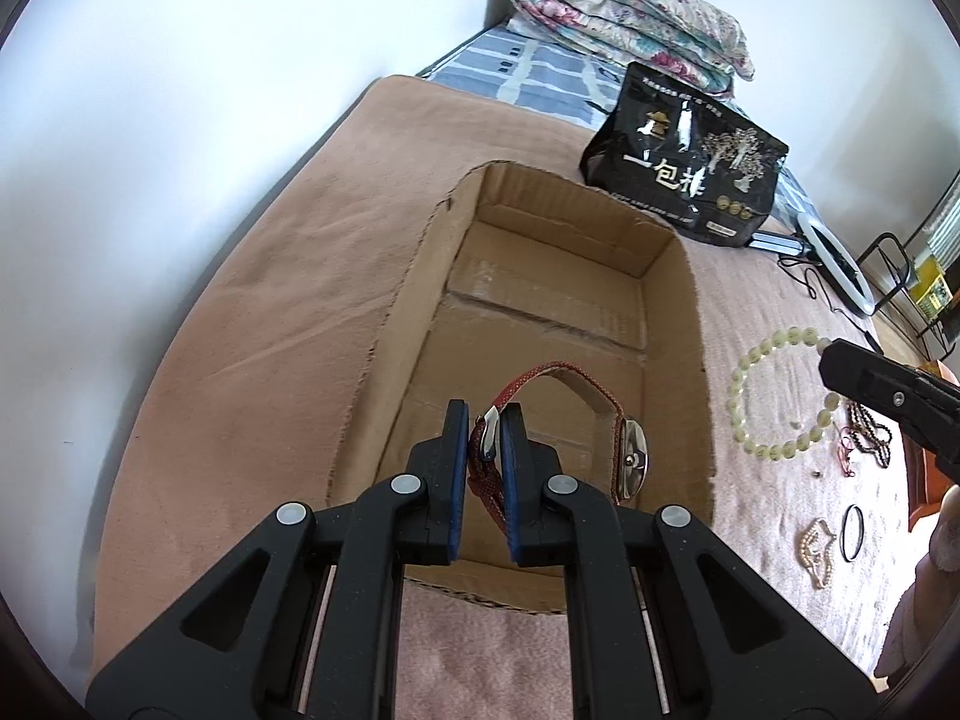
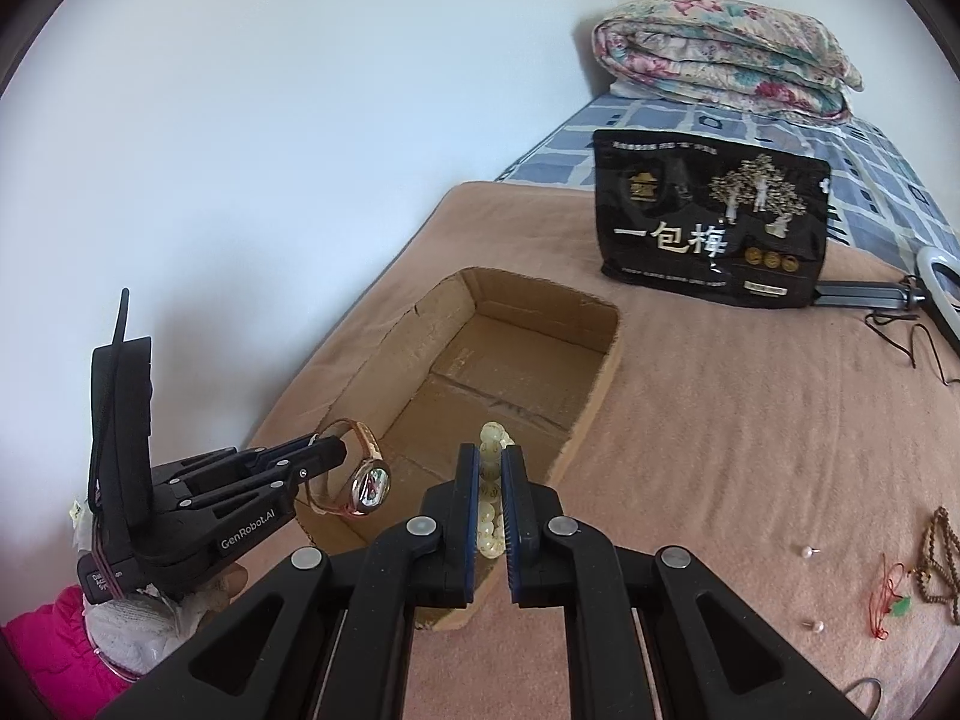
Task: Organize jewelry
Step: 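Carry the watch with the left tool into the box while the right carries the bracelet, then open both tools to drop the watch and bracelet in the box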
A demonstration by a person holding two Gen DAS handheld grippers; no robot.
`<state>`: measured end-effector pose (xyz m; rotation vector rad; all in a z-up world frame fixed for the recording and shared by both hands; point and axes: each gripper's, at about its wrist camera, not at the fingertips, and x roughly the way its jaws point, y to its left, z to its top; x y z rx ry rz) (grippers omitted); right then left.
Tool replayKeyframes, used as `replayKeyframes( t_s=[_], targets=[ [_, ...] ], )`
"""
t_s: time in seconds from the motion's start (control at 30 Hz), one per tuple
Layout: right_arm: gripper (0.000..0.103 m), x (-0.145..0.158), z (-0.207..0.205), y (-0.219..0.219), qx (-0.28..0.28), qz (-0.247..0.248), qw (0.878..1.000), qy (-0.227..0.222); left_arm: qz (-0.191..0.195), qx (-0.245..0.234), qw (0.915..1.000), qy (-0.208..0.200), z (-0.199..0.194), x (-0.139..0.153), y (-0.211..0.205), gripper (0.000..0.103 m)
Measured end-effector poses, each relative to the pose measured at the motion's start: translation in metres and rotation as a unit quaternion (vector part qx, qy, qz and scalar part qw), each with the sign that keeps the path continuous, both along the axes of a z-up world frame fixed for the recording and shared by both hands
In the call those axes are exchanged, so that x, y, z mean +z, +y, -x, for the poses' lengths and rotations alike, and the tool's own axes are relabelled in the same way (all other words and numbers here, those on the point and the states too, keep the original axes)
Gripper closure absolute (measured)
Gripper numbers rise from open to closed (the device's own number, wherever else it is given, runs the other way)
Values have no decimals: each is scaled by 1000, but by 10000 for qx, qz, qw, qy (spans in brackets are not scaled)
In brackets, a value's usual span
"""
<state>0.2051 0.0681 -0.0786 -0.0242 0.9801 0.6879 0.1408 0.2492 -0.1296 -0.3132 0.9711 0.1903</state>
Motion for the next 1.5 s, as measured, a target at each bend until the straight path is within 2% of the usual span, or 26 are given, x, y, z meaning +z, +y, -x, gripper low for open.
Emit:
replayKeyframes(
  t_s=[0.47, 0.87, 0.93, 1.0, 1.03, 1.07, 1.13, 1.17, 1.2, 1.5],
  targets=[
    [98, -42, -9, 32, 147, 540, 9984, 31, -64, 57, 9996, 259, -2, -26, 9, 95],
    [98, -53, -12, 34, 195, 610, 9979, 70, -115, -13, 9996, 262, -6, -27, 4, 94],
    [93, -52, -12, 34, 178, 636, 9978, 32, -113, 3, 9996, 273, -6, -27, 5, 88],
    [72, -51, -12, 33, 159, 610, 9980, -27, -88, 33, 9996, 261, -5, -26, 6, 73],
    [71, -49, -11, 32, 134, 605, 9980, -93, -112, 68, 9997, 217, -4, -25, 6, 71],
    [69, -48, -11, 32, 123, 609, 9980, -119, -127, 80, 9997, 185, -4, -23, 7, 70],
    [56, -46, -10, 30, 103, 594, 9981, -142, -138, 100, 9997, 160, -4, -22, 7, 70],
    [45, -45, -10, 29, 88, 584, 9981, -164, -139, 120, 9997, 143, -4, -20, 8, 70],
    [39, -44, -9, 27, 62, 570, 9981, -218, -142, 127, 9997, 133, -4, -20, 8, 70],
    [23, -33, -5, 14, -47, 613, 9971, -458, -281, 77, 9996, 27, -2, -9, 2, 70]
  ],
)
